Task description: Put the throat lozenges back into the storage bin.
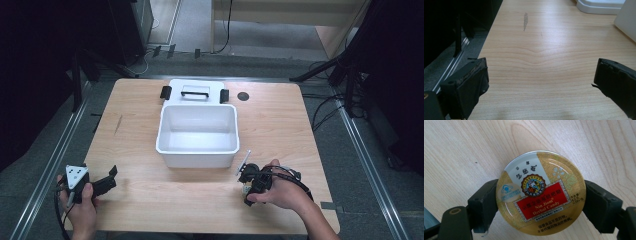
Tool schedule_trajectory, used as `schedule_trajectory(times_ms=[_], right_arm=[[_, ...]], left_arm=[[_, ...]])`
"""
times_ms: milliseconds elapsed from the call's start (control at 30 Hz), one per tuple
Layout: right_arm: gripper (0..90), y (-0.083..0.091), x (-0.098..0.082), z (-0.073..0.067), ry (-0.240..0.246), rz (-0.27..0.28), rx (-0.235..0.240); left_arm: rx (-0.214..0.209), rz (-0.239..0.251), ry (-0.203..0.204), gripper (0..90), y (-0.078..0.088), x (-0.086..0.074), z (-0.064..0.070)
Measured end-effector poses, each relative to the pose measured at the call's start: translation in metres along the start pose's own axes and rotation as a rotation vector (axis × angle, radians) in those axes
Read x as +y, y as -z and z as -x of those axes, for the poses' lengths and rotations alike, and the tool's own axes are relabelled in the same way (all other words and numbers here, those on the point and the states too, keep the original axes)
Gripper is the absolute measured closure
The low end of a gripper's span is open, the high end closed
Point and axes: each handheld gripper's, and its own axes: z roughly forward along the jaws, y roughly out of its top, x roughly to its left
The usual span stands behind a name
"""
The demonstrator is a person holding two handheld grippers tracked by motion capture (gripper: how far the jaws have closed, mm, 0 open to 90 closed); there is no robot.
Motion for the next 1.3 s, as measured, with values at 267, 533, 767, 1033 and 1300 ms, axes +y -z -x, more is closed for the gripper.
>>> schedule_trajectory(times_ms=[267, 533, 767, 1033, 1300], right_arm=[[20.8, 0.007, -0.001, 0.005, -0.028, 0.011, 0.021], [20.8, 0.026, -0.005, 0.012, -0.037, 0.028, 0.007], [20.8, 0.042, -0.005, 0.020, -0.036, 0.024, -0.009], [20.8, 0.060, -0.002, 0.029, -0.030, 0.034, -0.015], [20.8, 0.077, 0.002, 0.040, -0.021, 0.039, -0.020]], left_arm=[[0.000, 0.001, 0.000, 0.0, 0.000, 0.000, 0.000], [0.002, 0.002, -0.001, 0.0, 0.000, 0.000, 0.000], [0.002, 0.001, 0.000, 0.0, 0.000, 0.000, 0.000], [0.000, 0.001, 0.000, 0.0, 0.000, 0.000, 0.000], [0.002, 0.002, 0.001, 0.0, 0.000, 0.000, 0.000]])
